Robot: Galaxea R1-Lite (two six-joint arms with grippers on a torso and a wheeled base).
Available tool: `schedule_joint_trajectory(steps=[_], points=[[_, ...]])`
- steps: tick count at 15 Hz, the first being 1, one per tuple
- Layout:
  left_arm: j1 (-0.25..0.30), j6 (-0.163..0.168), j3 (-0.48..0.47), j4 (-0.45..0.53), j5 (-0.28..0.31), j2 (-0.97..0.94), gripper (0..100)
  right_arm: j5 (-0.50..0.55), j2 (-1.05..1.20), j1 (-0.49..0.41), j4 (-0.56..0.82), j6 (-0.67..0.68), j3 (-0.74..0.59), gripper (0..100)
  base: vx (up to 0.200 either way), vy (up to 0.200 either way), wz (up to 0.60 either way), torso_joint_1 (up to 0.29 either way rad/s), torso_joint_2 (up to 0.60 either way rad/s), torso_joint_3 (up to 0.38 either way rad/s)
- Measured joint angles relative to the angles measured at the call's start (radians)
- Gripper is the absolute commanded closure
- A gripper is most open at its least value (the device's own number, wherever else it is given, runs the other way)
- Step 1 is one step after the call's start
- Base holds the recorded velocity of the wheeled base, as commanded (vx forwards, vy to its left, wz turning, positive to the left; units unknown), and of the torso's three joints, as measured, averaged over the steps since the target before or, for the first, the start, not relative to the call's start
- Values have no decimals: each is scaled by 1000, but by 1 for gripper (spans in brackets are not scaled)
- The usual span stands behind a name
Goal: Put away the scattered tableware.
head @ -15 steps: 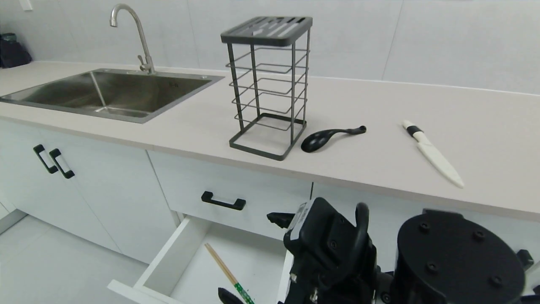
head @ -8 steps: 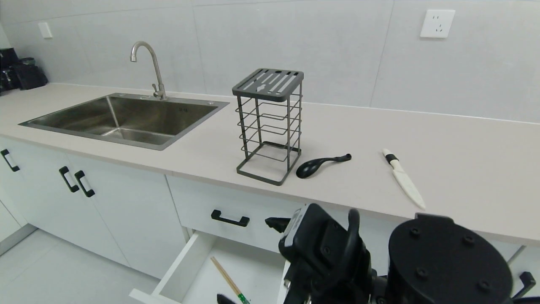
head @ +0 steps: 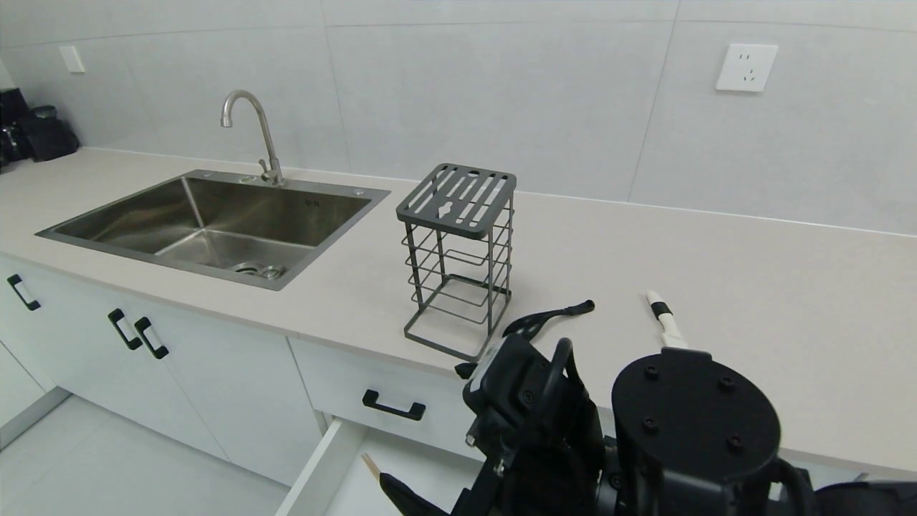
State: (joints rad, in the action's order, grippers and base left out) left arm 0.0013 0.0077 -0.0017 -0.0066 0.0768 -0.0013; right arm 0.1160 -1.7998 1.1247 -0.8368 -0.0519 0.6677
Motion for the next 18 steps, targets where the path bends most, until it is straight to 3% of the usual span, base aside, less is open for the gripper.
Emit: schedule_joint_trajectory(steps=[12,18], points=[[0,0,0,2,0,0,0,-118,-72,-103,-77,-20,-8,0,0,0,0,16,-28,-12],[0,0,0,3,0,0,0,-115,85,-208,-80,49,-216,0,0,0,0,0,0,0]])
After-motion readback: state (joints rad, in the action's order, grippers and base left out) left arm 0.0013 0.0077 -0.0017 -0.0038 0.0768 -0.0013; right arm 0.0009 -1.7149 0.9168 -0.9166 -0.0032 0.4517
